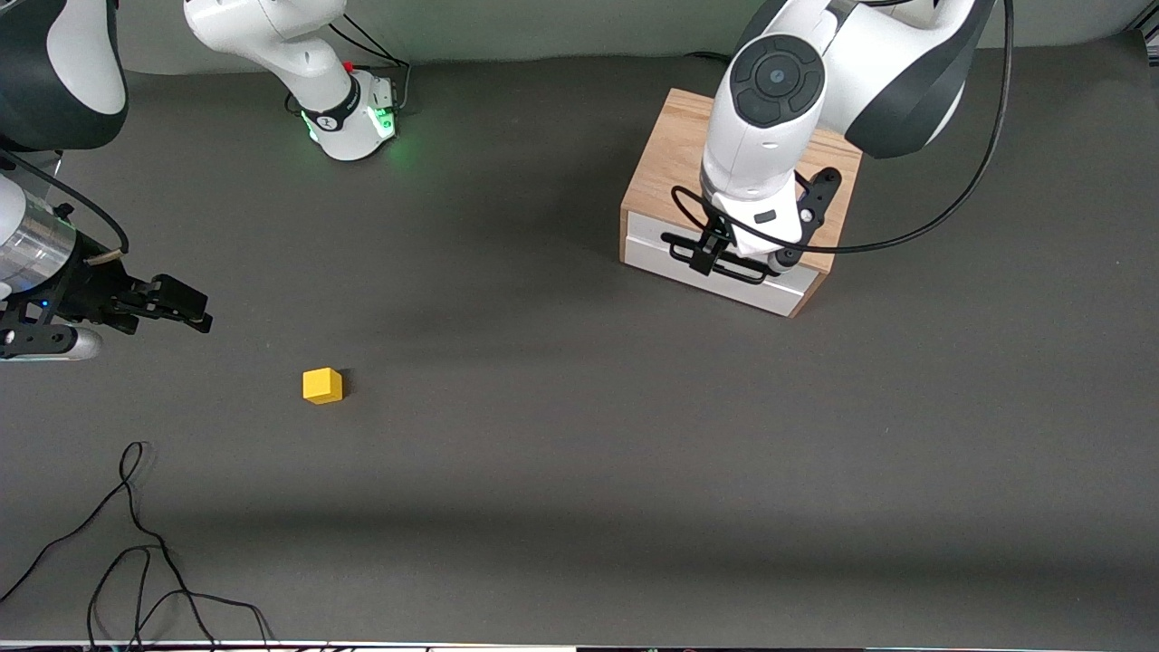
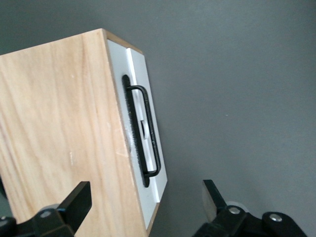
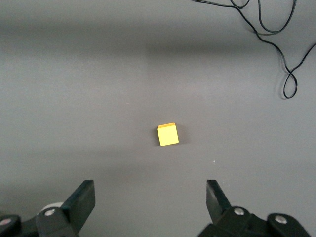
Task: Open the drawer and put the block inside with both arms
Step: 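Move the left gripper over the drawer's black handle and lower it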
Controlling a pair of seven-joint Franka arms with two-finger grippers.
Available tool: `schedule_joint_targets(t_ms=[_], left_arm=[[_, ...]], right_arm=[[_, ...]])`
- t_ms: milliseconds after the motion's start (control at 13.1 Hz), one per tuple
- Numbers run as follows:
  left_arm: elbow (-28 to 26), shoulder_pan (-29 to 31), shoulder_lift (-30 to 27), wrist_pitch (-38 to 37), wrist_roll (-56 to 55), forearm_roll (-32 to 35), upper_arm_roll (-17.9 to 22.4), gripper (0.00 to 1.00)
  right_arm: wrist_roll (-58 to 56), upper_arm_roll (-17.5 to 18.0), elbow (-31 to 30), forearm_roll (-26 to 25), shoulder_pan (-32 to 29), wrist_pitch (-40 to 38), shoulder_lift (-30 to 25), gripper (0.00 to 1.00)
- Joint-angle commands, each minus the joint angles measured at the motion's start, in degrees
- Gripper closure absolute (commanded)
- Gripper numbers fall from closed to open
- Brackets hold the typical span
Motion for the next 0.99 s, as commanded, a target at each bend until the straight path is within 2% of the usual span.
schedule_joint_targets(t_ms=[0,381,915], left_arm=[[-0.62,-1.26,0.9,-2.65,-2.19,-0.91,0.24,0.0],[-1.66,-1.88,5.12,0.4,-2.28,-1.09,0.24,0.0],[-11.86,-1.79,5.3,12.35,-1.58,-0.12,0.24,0.0]], right_arm=[[1.18,-0.3,0.77,0.31,0.48,0.05,0.48,0.0],[1.18,-0.38,0.68,0.31,0.48,-0.04,0.57,0.0],[1.09,-0.38,0.76,0.22,0.39,-0.13,0.66,0.0]])
